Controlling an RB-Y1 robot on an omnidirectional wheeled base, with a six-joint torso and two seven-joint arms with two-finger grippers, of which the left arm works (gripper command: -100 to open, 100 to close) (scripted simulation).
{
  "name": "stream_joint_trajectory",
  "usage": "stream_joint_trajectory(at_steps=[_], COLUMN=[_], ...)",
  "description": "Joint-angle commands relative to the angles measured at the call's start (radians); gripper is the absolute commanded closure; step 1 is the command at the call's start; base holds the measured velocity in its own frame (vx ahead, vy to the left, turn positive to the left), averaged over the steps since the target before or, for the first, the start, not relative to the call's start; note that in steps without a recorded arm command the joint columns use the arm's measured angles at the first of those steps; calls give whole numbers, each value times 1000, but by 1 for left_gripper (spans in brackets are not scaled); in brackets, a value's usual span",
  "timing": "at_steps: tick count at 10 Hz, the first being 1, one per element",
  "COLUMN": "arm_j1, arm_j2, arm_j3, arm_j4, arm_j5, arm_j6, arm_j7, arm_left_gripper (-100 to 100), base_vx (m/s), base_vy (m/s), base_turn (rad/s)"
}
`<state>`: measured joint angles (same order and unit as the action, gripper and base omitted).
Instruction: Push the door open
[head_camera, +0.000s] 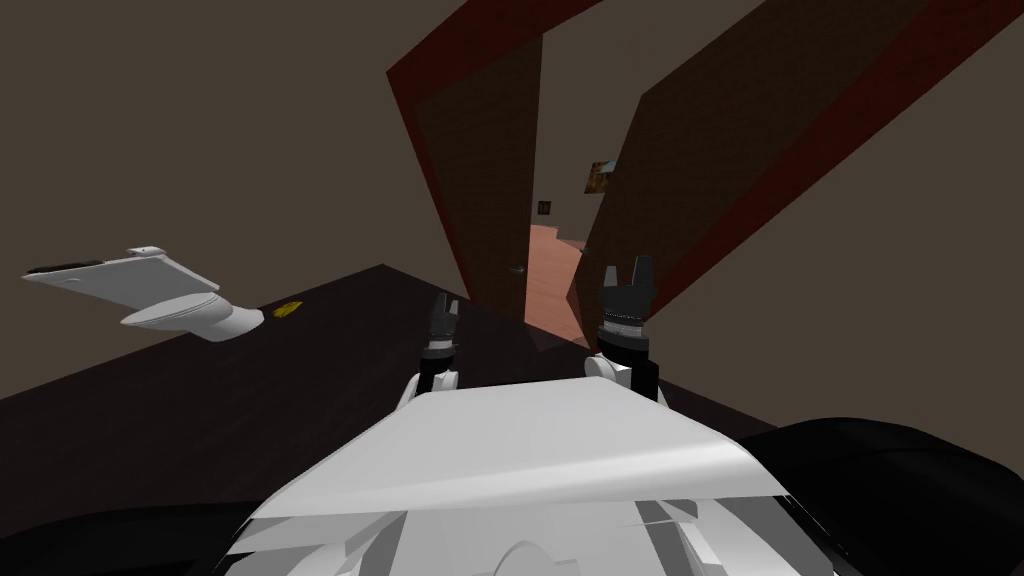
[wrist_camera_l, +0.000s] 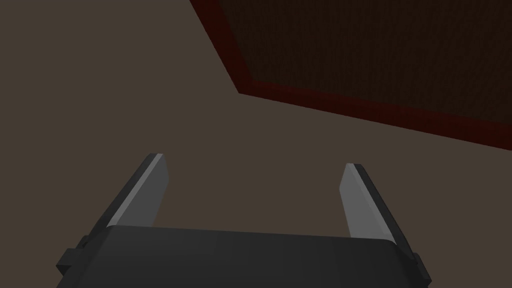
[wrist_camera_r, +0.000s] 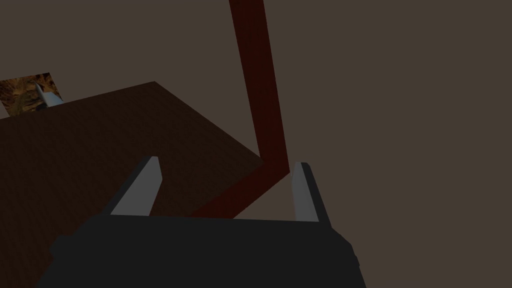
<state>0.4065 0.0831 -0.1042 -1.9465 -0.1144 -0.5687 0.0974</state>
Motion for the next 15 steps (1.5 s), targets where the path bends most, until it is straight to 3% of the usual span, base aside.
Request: stream_joint_trajectory(at_steps=[1,15], arm_j1=[-8,-67], arm_j2=[4,27], arm_j3=[-8,-83], arm_j4=[33,307], arm_j5=[-5,-52], arm_j6=[-8,-70], arm_j7=[6,52], arm_left_gripper=[-100,-100], base_vx=[127,106], base_vy=[-26,-16], base_turn=[-16,-16])
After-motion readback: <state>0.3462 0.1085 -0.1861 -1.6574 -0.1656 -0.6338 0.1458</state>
